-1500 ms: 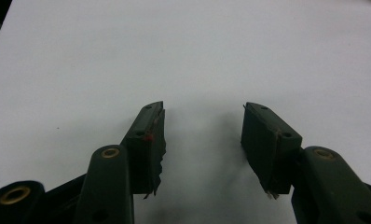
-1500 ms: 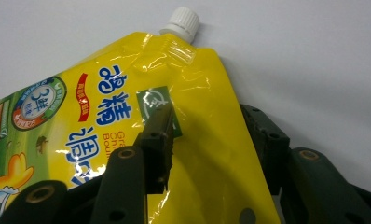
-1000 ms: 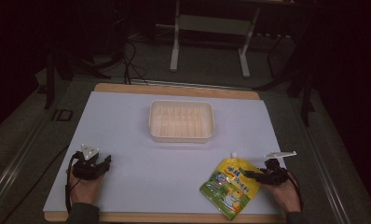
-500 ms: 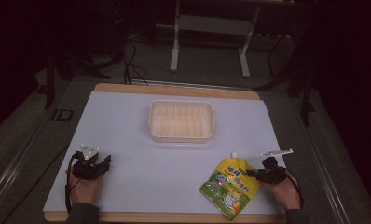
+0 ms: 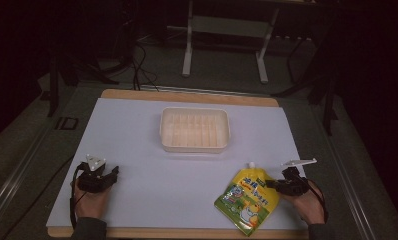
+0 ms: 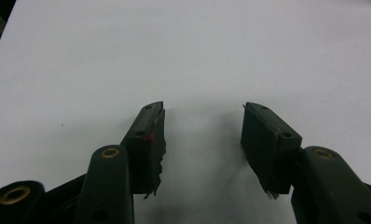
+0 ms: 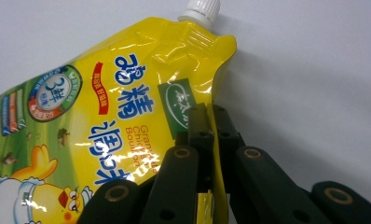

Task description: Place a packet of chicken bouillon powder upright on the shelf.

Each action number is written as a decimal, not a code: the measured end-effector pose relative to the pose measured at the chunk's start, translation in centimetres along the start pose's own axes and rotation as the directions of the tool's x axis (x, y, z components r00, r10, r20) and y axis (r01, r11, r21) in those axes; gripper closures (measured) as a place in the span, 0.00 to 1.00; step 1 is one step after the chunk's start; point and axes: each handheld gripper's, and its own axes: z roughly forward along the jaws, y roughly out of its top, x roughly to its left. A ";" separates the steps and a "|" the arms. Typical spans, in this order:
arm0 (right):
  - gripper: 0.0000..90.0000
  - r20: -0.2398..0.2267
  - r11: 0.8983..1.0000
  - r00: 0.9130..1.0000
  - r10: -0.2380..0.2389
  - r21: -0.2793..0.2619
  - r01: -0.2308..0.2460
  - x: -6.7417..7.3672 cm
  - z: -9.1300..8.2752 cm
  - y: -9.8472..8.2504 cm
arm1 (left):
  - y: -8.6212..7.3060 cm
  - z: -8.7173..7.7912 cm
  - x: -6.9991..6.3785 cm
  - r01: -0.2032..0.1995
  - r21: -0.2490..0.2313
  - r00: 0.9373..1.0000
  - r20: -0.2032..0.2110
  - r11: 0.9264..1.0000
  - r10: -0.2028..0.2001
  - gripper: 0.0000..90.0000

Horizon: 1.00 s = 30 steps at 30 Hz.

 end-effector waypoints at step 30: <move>1.00 -0.096 0.990 0.990 -0.107 -0.098 0.098 1.8 -3.8 4.3 | 0.0 -0.1 0.0 0.011 -0.009 1.000 -0.004 1.000 -0.011 0.57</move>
